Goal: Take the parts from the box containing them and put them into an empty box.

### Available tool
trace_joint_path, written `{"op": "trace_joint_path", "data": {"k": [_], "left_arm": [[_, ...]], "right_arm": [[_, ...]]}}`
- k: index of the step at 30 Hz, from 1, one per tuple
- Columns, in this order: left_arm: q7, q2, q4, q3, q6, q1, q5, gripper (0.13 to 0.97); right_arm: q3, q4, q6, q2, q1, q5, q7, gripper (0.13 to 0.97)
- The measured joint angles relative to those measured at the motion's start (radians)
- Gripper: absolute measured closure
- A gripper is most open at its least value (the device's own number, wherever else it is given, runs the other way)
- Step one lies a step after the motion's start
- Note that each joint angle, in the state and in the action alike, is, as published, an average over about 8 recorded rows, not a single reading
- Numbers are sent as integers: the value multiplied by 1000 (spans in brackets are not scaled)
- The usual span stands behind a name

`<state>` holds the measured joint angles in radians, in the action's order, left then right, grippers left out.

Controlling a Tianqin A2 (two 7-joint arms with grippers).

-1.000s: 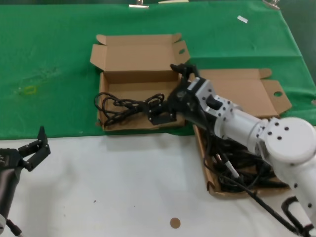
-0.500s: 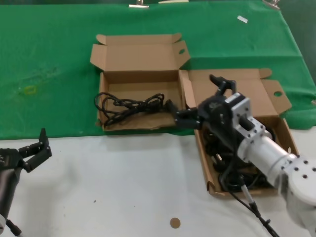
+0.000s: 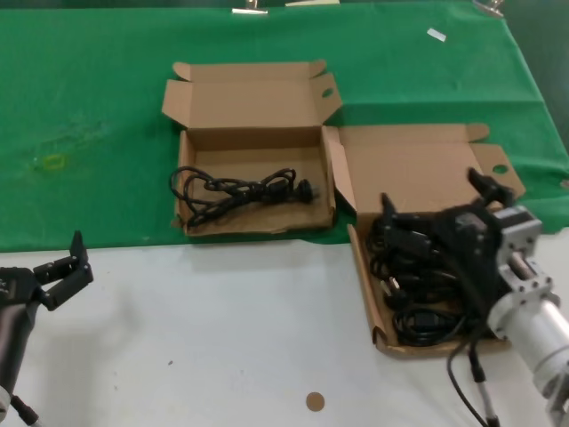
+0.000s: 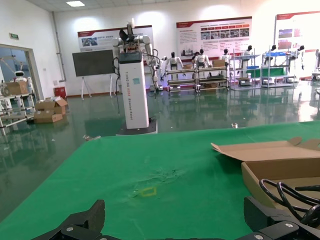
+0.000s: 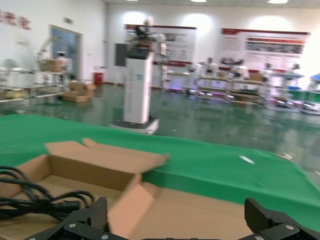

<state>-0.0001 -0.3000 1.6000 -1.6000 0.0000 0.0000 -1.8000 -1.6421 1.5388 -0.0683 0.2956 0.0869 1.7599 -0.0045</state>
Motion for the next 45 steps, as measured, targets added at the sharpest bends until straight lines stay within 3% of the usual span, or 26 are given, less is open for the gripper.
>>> {"op": "trace_joint_path", "data": {"k": [45], "left_arm": [[0,0,0,0,0,0,0,132]], "right_arm": [[21,31,35,2,-44,20,2,129]]}}
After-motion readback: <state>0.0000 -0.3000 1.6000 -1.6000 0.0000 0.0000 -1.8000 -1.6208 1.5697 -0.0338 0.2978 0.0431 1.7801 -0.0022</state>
